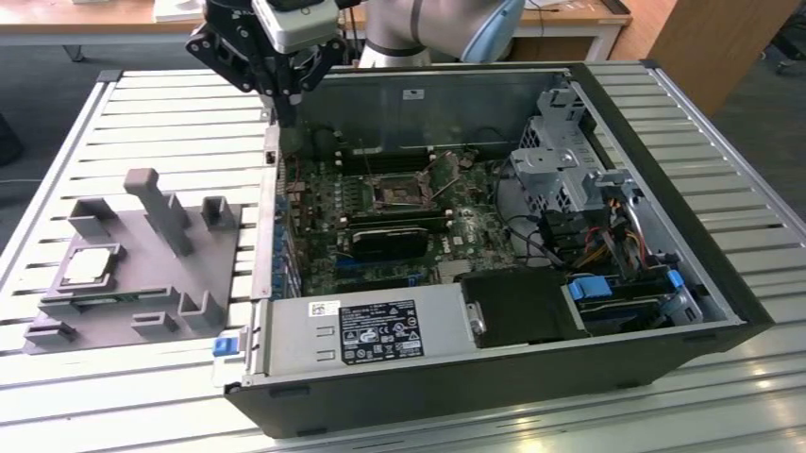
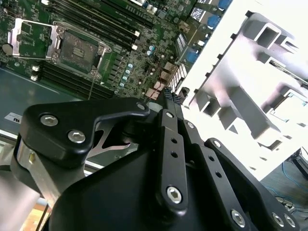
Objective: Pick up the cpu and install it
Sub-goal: 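Reach for the cpu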
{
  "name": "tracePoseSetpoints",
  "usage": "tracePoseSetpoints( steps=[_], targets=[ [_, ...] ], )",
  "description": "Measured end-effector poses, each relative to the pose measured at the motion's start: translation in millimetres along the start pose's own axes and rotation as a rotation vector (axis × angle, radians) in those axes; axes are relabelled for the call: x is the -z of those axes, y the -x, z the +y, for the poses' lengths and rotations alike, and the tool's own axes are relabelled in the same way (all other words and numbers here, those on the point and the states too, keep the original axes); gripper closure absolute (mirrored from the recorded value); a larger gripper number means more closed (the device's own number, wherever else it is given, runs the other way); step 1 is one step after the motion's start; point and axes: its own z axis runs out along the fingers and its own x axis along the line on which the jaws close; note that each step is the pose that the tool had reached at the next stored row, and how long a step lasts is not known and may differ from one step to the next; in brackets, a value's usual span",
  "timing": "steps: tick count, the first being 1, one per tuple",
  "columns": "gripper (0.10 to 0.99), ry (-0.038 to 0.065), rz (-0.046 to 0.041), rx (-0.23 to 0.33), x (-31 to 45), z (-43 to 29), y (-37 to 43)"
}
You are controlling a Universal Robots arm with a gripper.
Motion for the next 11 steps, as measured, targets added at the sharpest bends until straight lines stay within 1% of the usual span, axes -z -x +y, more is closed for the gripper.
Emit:
tracePoseSetpoints(
  steps=[11],
  targets=[
    [0.980, 0.000, 0.0000, 0.000, 0.1, -0.5, -6.9]
  ],
)
